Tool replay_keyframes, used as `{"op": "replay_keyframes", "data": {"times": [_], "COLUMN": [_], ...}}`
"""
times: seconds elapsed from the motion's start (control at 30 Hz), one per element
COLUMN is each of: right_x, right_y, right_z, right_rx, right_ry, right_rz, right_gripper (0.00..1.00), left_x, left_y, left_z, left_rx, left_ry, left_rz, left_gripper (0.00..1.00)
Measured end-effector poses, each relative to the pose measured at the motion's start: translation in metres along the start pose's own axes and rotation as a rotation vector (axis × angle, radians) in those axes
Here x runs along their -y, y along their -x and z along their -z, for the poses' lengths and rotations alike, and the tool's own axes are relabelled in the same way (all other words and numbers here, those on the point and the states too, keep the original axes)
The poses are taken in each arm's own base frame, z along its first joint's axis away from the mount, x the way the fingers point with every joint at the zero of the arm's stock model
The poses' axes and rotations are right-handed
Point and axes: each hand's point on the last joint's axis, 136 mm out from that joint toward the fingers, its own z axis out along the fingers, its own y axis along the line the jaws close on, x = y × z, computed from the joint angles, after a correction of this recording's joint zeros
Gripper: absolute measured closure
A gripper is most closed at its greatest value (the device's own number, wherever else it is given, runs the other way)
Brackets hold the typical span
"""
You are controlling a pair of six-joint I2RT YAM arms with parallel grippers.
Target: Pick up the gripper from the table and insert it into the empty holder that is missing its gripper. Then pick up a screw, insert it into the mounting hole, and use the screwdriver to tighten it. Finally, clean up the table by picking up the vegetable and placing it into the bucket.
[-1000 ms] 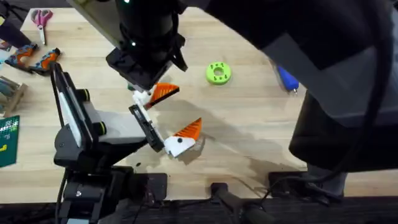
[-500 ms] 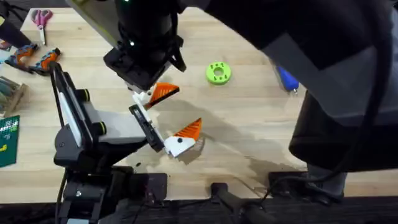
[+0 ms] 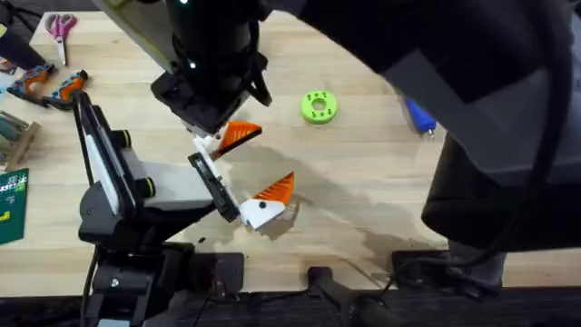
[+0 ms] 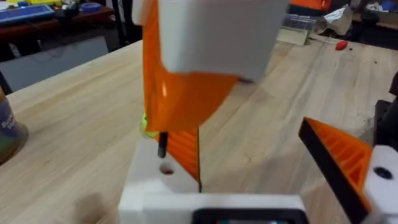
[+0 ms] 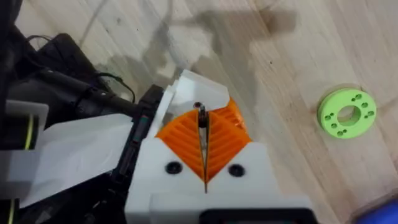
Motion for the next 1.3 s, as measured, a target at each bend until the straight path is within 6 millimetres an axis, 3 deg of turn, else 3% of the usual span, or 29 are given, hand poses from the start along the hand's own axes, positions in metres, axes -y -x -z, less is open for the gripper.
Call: {"op": "replay_keyframes", "data": {"times": [0.77, 1.3], "right_x": [-0.003, -0.003], "right_y": [0.0, -0.002], "right_z": [0.0, -0.011], "right_rx": [-0.002, -0.03], "right_ry": [0.002, 0.0], "right_rz": [0.006, 0.005], "right_gripper": [0.995, 0.995], "left_x": [0.0, 0.0], "left_y": [0.0, 0.0], "left_z": [0.0, 0.0], "left_rx": [0.0, -0.001], "left_ry": [0.0, 0.0], "left_rz": [0.0, 0.004], "left_gripper": [0.015, 0.015]}}
